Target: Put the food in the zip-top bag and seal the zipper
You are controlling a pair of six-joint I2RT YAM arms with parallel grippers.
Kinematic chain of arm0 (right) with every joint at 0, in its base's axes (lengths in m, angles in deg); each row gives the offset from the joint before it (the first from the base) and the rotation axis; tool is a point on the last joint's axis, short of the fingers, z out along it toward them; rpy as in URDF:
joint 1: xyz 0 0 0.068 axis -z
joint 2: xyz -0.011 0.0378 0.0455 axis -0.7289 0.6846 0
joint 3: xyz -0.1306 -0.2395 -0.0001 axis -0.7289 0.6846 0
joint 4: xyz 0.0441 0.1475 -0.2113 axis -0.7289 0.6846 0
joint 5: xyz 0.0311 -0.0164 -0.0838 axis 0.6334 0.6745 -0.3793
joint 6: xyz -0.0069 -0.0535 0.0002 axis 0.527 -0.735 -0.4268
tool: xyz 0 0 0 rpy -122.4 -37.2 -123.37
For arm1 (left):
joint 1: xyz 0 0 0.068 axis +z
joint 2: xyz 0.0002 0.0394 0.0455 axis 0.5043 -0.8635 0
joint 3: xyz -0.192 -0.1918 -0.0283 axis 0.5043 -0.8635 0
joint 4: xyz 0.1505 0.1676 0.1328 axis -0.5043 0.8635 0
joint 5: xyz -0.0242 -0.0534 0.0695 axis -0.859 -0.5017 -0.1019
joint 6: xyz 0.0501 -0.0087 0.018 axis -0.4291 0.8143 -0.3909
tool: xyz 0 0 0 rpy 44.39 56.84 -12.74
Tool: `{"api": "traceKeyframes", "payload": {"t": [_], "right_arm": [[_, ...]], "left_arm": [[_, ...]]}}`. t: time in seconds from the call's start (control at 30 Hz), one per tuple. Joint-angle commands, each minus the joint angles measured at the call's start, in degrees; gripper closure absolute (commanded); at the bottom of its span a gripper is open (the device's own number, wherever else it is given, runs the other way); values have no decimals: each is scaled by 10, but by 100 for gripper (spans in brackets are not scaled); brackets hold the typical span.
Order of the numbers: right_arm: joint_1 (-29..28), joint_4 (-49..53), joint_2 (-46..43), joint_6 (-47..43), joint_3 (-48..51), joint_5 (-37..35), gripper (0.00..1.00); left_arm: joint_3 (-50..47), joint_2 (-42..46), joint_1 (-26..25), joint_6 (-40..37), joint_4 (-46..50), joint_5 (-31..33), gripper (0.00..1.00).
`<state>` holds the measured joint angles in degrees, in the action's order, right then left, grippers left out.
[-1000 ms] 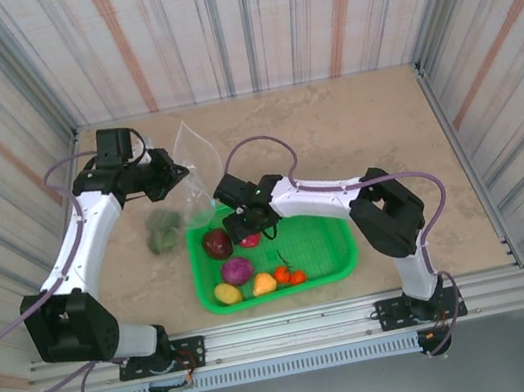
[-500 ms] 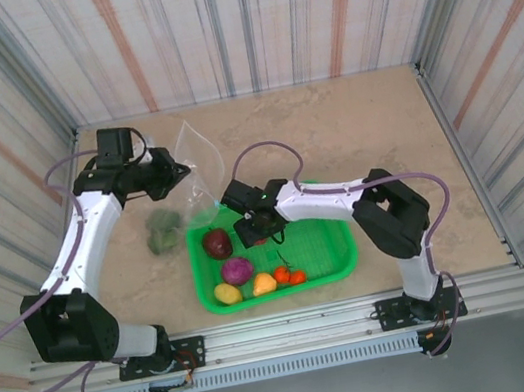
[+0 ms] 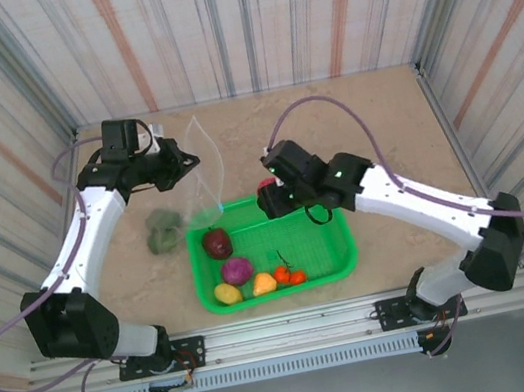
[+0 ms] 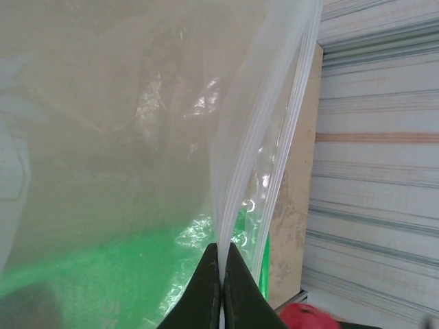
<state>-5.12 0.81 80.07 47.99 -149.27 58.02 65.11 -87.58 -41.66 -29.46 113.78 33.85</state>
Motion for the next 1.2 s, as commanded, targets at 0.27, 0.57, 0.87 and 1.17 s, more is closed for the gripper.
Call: {"api": "traceKeyframes", "payload": {"t": [0.27,0.57,0.87,1.17], "right_arm": [[57,-44,161,24,-303,176,33],[73,-128,274,135,-350,253,34],[46,-94,318,128,-355,240,33],[42,2,325,83,-345,169,30]], "left_arm": [[20,37,1,-44,53,-11,100],[-8,69,26,-32,49,-17,100],[-7,74,29,-29,48,-25,100],[-6,75,31,-19,42,-28,100]]}}
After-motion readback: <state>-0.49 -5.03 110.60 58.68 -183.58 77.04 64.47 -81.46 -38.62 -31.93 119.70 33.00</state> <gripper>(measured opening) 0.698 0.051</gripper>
